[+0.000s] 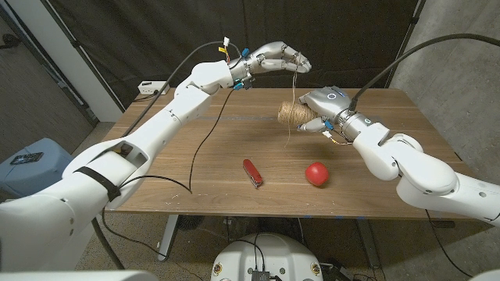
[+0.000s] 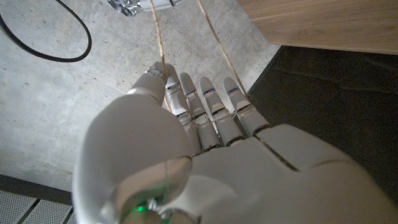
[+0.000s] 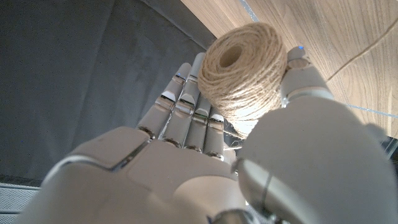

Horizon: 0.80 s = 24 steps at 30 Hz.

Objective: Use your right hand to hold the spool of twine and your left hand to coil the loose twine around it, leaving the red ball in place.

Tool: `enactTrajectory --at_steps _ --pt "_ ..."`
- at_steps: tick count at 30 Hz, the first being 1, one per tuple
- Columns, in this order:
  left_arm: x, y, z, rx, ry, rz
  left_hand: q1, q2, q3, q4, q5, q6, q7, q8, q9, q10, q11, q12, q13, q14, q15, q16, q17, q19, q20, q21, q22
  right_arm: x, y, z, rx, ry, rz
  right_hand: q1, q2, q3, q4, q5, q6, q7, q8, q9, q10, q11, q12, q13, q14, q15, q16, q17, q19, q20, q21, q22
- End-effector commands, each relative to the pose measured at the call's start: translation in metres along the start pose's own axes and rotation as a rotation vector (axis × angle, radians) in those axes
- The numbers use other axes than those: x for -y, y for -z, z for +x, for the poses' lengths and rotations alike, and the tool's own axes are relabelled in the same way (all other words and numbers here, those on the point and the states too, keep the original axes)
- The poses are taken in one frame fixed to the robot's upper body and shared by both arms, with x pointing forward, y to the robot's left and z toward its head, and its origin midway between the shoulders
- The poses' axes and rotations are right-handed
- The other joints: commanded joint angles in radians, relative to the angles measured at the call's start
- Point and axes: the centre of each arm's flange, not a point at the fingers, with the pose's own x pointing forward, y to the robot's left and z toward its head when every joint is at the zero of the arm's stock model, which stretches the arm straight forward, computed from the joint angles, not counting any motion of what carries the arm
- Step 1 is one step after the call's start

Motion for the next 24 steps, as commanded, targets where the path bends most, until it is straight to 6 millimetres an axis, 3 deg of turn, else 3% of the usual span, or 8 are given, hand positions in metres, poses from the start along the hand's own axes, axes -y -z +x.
enactTrajectory --at_steps 1,24 --pt "-0.004 0.009 -0.002 -0.015 -0.005 -0.008 -0.002 -0.003 -0.001 0.002 0.001 0.000 -0.008 0.002 0.002 0.004 0.000 -0.004 0.003 0.004 0.004 -0.003 0.004 0.002 0.001 0.007 0.004 0.007 0.000 -0.007 0.001 0.017 -0.003 0.135 0.134 -0.001 0.006 0.006 0.145 -0.139 0.006 0.002 0.092 -0.088 0.000 0.002 0.002 -0.121 -0.001 0.003 0.001 -0.006 0.003 0.002" --pt "-0.008 0.026 -0.009 -0.051 -0.018 -0.030 -0.003 -0.001 0.000 0.003 0.000 -0.003 -0.006 0.000 -0.001 0.002 0.001 -0.008 0.005 0.001 0.005 -0.004 0.007 -0.001 0.002 0.008 0.004 0.024 0.001 -0.021 0.013 0.069 -0.001 0.139 0.135 -0.003 0.006 0.007 0.148 -0.139 0.010 0.001 0.094 -0.092 -0.001 0.005 0.007 -0.122 -0.005 0.007 0.001 -0.007 0.003 0.002"
